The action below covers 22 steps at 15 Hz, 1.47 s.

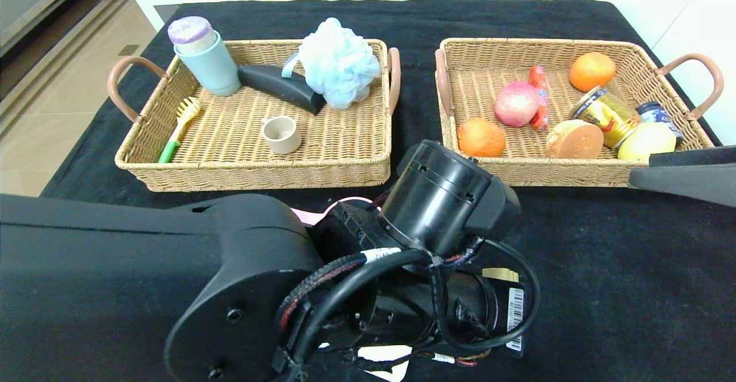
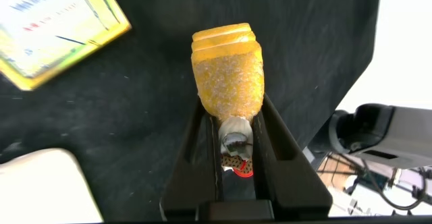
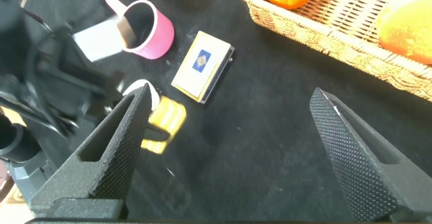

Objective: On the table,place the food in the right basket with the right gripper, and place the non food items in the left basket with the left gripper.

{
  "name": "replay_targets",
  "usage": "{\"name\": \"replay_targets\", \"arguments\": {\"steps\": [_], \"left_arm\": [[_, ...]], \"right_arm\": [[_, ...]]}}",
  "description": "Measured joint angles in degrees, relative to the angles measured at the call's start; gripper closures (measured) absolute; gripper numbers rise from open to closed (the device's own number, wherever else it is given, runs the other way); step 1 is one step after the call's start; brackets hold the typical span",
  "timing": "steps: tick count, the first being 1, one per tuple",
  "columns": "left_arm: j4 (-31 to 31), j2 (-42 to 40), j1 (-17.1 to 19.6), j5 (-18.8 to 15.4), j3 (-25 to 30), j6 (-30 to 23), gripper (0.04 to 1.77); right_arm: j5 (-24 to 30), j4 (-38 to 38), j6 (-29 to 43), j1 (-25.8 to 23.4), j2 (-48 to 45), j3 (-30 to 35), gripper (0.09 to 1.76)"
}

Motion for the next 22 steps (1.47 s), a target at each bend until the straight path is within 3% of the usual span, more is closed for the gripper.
{"name": "replay_targets", "arguments": {"steps": [8,19,22], "left_arm": [[0.3,4.6,-1.4,0.8,-1.5,0.0,1.47],[0.0,6.1,-0.2,2.0,-3.3,0.2,1.47],[0.0,6.3,-0.1,2.1,-3.3,0.1,1.02]], "right_arm": [[0.0,0.0,-0.1,-0.4,-0.4,-0.1,0.14],[0.0,0.0,-0.1,-0.4,-0.4,0.0,0.14],[0.0,0.0,-0.1,-0.4,-0.4,0.0,0.14]]}}
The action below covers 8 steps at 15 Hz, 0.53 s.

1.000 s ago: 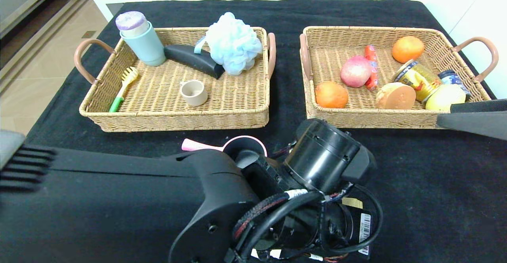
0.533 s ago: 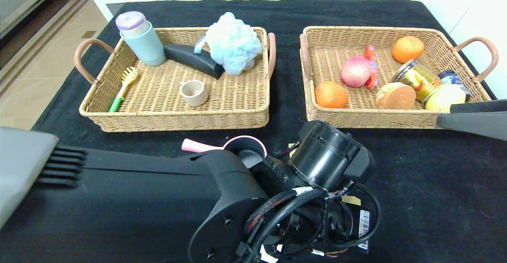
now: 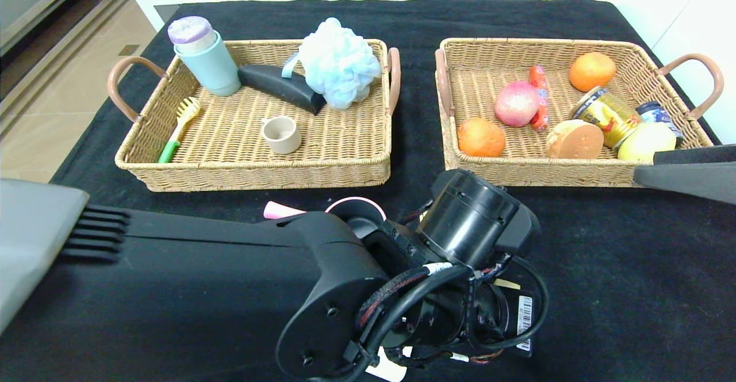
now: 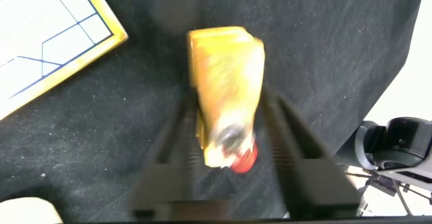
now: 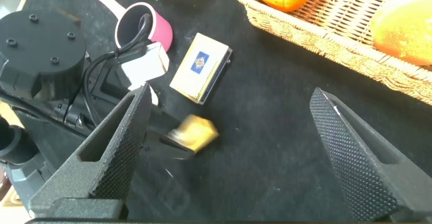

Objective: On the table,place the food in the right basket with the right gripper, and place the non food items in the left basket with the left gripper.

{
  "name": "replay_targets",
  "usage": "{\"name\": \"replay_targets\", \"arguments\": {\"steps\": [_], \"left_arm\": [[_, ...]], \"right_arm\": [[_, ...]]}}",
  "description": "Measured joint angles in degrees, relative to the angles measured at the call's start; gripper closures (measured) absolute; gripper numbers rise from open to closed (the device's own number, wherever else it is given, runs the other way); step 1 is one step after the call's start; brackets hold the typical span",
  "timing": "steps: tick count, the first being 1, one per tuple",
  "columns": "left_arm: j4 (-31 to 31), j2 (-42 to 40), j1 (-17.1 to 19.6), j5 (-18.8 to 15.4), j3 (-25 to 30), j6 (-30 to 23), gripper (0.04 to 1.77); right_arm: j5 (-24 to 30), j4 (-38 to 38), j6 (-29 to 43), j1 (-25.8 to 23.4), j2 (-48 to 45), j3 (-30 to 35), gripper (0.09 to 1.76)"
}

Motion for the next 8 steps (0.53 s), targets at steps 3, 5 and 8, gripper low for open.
{"name": "replay_targets", "arguments": {"steps": [3,5,8], "left_arm": [[0.0,0.0,0.1,-0.3,0.0,-0.1,0.73],[0.0,0.0,0.2,-0.3,0.0,-0.1,0.58],[0.0,0.0,0.3,-0.5,0.0,-0.1,0.43]], "right_arm": [[0.0,0.0,0.0,0.0,0.0,0.0,0.14],[0.0,0.0,0.0,0.0,0.0,0.0,0.14],[0.0,0.0,0.0,0.0,0.0,0.0,0.14]]}}
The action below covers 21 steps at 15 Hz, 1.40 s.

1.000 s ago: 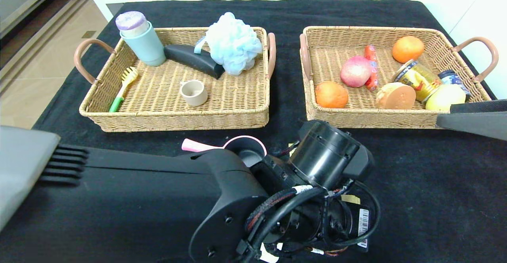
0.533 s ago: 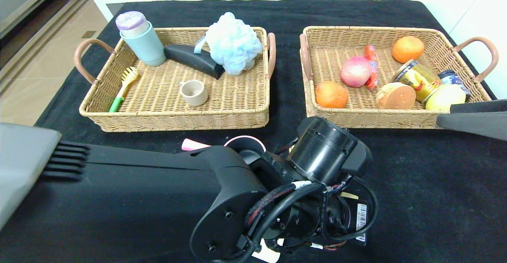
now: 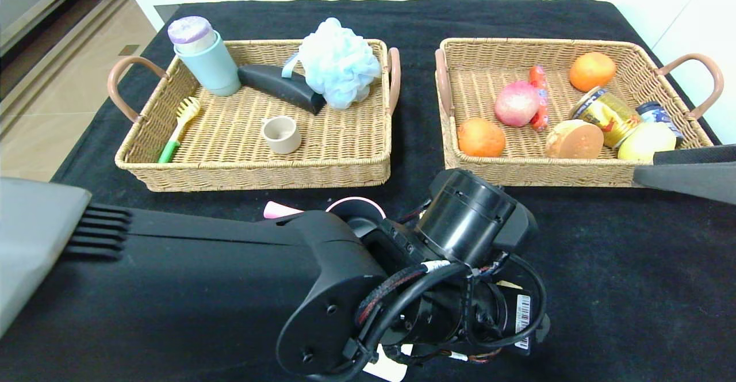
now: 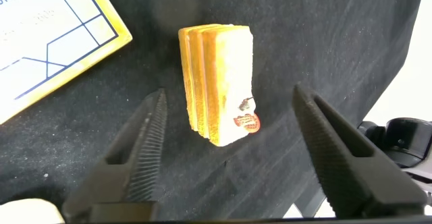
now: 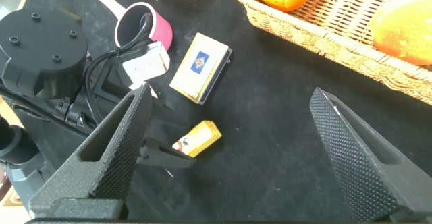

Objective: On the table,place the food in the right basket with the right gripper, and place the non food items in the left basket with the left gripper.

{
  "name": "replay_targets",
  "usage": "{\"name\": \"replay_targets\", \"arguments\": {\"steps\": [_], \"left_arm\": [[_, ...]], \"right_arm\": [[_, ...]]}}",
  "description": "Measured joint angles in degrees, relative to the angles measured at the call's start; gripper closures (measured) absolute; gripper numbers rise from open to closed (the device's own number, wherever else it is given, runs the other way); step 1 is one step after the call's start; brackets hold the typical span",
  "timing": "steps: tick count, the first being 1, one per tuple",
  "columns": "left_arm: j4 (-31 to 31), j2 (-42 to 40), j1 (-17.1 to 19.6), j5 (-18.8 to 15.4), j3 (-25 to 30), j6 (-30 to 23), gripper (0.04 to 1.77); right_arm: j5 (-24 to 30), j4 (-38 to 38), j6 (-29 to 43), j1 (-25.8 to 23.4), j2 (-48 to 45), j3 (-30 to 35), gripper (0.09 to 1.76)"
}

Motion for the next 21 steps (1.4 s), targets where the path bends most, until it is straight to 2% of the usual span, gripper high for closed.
{"name": "replay_targets", "arguments": {"steps": [6,12,21], "left_arm": [[0.2,-0.9,-0.2,-0.3,-0.1,-0.2,0.25],[1.3,-5.1,0.3,0.3,0.3,-0.2,0.17],[11.1,-14.7,2.9,3.2,0.8,0.5,0.12]], "right_arm": [[0.0,0.0,0.0,0.0,0.1,0.0,0.14],[0.1,0.0,0.0,0.1,0.0,0.0,0.14],[0.1,0.1,0.1,0.3,0.0,0.0,0.14]]}}
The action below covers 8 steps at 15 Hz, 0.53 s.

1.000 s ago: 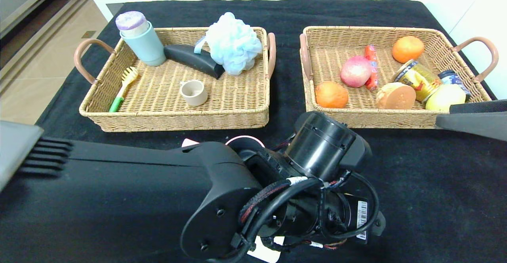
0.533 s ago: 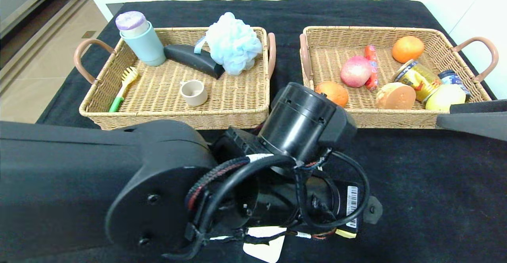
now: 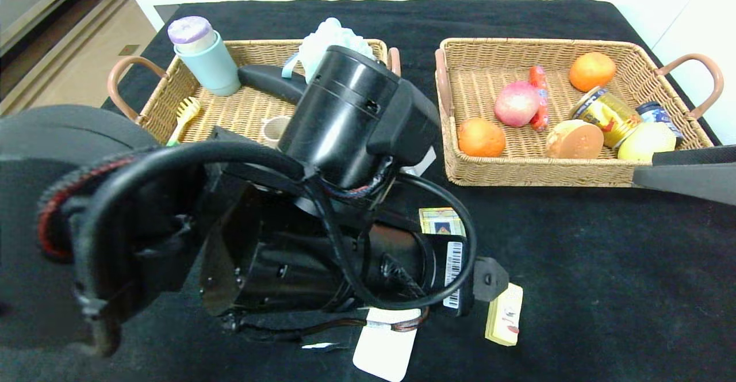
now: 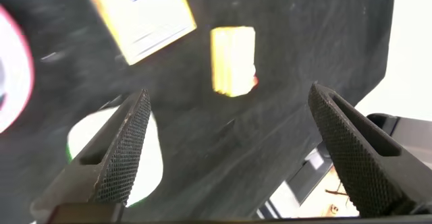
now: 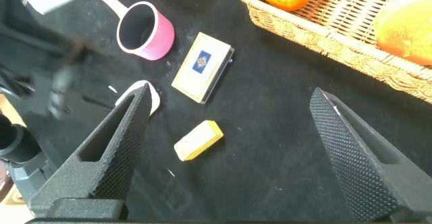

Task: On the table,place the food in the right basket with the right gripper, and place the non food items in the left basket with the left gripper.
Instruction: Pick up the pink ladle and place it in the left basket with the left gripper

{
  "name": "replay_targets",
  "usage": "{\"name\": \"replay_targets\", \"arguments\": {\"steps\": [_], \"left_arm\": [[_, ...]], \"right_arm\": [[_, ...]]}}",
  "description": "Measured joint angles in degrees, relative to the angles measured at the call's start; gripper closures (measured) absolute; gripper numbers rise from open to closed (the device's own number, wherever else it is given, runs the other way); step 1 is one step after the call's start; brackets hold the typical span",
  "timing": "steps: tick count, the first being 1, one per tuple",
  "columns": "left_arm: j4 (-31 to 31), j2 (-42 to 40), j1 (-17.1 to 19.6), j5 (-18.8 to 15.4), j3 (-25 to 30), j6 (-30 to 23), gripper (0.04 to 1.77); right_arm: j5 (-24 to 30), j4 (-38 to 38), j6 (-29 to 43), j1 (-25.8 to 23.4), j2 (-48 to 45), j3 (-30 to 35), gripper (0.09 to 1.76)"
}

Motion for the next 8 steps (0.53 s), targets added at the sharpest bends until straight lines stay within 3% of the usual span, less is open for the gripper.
{"name": "replay_targets", "arguments": {"steps": [5,8], "left_arm": [[7.5,-4.2,1.3,2.8,-0.8,1.4,0.11],[16.0,-5.7,2.2,3.3,-3.2,1.5,0.11]], "right_arm": [[0.0,0.1,0.1,0.3,0.0,0.0,0.14],[-0.1,0.1,0.1,0.4,0.0,0.0,0.14]]}}
